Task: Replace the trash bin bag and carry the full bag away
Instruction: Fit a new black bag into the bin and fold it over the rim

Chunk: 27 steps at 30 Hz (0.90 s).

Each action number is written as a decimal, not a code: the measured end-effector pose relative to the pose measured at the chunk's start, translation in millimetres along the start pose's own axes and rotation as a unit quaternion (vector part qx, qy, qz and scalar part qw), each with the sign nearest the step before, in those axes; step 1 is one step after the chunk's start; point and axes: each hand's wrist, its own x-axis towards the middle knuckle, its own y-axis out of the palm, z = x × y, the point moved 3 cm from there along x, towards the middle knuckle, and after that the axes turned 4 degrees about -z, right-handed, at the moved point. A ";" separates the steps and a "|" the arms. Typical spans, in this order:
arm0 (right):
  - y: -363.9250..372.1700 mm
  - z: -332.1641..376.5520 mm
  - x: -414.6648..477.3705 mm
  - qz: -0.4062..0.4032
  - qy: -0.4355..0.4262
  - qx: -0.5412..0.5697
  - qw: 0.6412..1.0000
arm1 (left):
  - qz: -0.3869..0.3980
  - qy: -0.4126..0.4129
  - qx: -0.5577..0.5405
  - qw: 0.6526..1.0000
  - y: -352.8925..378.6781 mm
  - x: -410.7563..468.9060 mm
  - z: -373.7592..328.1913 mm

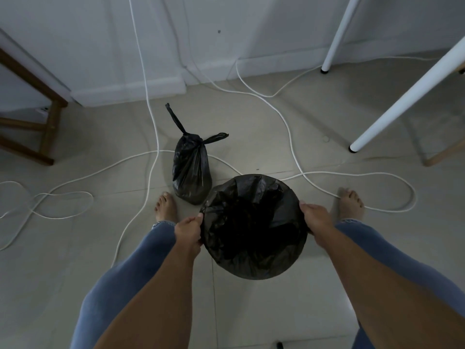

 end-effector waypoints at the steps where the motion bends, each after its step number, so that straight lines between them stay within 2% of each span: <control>1: -3.3 -4.3 29.1 0.008 0.015 -0.010 1.000 | -0.009 0.005 0.019 1.000 -1.2 32.2 -1.7; 4: 2.1 -5.2 49.1 0.014 0.031 -0.014 0.999 | -0.042 0.006 0.054 0.998 -1.2 52.9 -6.4; 5: 1.1 -2.0 50.3 0.004 0.024 -0.040 0.999 | -0.057 0.024 0.119 0.991 -2.3 58.2 -5.9; 6: 1.2 -1.9 55.7 -0.011 -0.001 -0.071 0.997 | -0.092 0.083 0.182 0.975 -5.3 61.8 -9.2; 7: -0.1 1.1 62.0 -0.050 -0.041 -0.101 0.993 | -0.142 0.156 0.242 0.947 -2.3 43.4 -15.3; 8: -2.3 9.7 61.1 -0.091 -0.078 -0.127 0.985 | -0.153 0.237 0.228 0.932 -2.3 60.3 -25.4; 9: -4.9 16.5 60.5 -0.143 -0.128 -0.152 0.969 | -0.154 0.269 0.265 0.913 0.7 87.3 -21.6; 10: -4.4 26.9 54.3 -0.188 -0.213 -0.170 0.944 | -0.139 0.313 0.281 0.897 7.7 140.8 -5.9; 11: 3.1 37.1 44.2 -0.195 -0.317 -0.199 0.907 | -0.125 0.312 0.282 0.899 19.9 188.8 20.2; 12: 14.5 42.6 34.5 -0.169 -0.403 -0.224 0.871 | -0.061 0.324 0.328 0.885 32.2 223.2 35.4; 13: 28.4 44.3 23.6 -0.116 -0.473 -0.255 0.835 | -0.002 0.347 0.404 0.846 50.7 220.3 46.8; 14: 43.3 41.0 14.0 -0.051 -0.514 -0.301 0.802 | 0.001 0.417 0.469 0.779 64.5 205.6 48.0; 15: 56.8 32.9 6.6 0.009 -0.527 -0.358 0.771 | 0.015 0.473 0.568 0.673 77.9 157.1 44.9; 16: 67.8 20.7 3.7 0.056 -0.526 -0.411 0.742 | 0.090 0.507 0.605 0.608 83.3 88.9 22.8; 17: 75.3 7.4 3.2 0.093 -0.508 -0.466 0.719 | 0.114 0.512 0.646 0.555 90.8 35.3 16.7; 18: 79.5 -5.8 4.0 0.118 -0.488 -0.511 0.698 | 0.144 0.499 0.683 0.514 84.3 43.9 19.1; 23: 78.5 -42.2 19.5 0.132 -0.436 -0.657 0.601 | 0.152 0.372 0.799 0.447 68.6 58.0 32.7; 27: 75.9 -50.4 41.2 0.136 -0.341 -0.754 0.545 | 0.154 0.349 0.842 0.382 68.8 74.4 41.1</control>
